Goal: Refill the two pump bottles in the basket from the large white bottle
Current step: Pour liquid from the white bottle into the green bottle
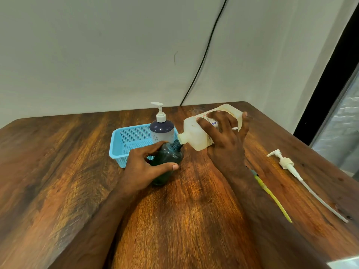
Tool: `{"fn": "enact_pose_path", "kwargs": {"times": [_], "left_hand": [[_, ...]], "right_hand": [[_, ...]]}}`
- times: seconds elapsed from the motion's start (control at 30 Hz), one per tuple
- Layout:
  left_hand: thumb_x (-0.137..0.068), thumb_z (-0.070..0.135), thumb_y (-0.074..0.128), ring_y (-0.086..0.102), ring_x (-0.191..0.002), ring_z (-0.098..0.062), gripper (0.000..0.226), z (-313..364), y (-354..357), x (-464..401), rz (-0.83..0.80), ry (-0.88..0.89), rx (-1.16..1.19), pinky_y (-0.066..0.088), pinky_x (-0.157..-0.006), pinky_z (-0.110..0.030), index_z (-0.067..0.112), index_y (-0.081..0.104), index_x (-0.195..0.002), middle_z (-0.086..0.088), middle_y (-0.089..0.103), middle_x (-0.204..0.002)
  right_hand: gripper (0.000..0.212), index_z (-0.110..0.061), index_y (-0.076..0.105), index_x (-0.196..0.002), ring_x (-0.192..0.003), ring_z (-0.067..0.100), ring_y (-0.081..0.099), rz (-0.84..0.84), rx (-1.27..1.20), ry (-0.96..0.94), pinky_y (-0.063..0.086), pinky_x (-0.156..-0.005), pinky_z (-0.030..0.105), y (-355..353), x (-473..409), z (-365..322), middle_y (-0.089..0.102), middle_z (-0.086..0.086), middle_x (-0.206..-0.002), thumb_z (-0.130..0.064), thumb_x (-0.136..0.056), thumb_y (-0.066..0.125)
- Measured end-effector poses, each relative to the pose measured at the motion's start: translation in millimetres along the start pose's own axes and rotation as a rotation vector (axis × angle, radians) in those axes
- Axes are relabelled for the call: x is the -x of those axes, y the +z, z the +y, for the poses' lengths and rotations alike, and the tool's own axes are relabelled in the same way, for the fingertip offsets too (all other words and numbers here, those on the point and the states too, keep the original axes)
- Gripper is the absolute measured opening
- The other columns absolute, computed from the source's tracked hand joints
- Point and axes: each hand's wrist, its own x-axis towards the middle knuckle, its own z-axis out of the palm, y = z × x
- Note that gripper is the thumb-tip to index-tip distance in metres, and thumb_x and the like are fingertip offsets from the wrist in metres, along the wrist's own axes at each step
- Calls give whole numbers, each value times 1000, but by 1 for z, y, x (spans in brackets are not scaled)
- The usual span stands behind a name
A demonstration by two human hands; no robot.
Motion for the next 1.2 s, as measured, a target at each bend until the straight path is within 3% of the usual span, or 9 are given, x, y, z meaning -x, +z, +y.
{"fn": "enact_pose_path", "kwargs": {"times": [0.33, 0.5, 0.7, 1.2], "left_hand": [[-57, 54, 82, 52, -107, 9, 80, 1, -1, 1, -8, 8, -8, 42, -84, -15, 35, 61, -132, 21, 61, -122], [-59, 50, 83, 52, -104, 10, 79, 2, -1, 1, 4, 15, -18, 41, -81, -12, 33, 60, -133, 23, 59, -121], [-57, 53, 81, 51, -105, 10, 83, 2, -2, 1, -4, 6, -10, 41, -83, -14, 32, 60, -134, 20, 60, -124], [-56, 52, 82, 51, -106, 10, 79, 4, 0, 2, -2, -4, 20, 40, -80, -12, 35, 61, -130, 27, 59, -117]], "right_hand": [[68, -32, 47, -137, -136, 37, 39, 4, 0, -4, -13, -119, 53, 1, 0, 0, 53, 15, -138, -30, -76, 77], [60, -33, 46, -136, -135, 37, 41, 6, -17, 11, -11, -119, 53, 0, -1, -1, 54, 14, -137, -37, -79, 65], [68, -32, 47, -136, -135, 38, 42, 3, 6, 0, -14, -119, 52, 0, 0, -1, 53, 15, -139, -31, -76, 78], [73, -32, 49, -136, -135, 38, 43, 9, 12, -2, -10, -118, 55, 1, 0, 0, 53, 14, -138, -26, -73, 84]]}}
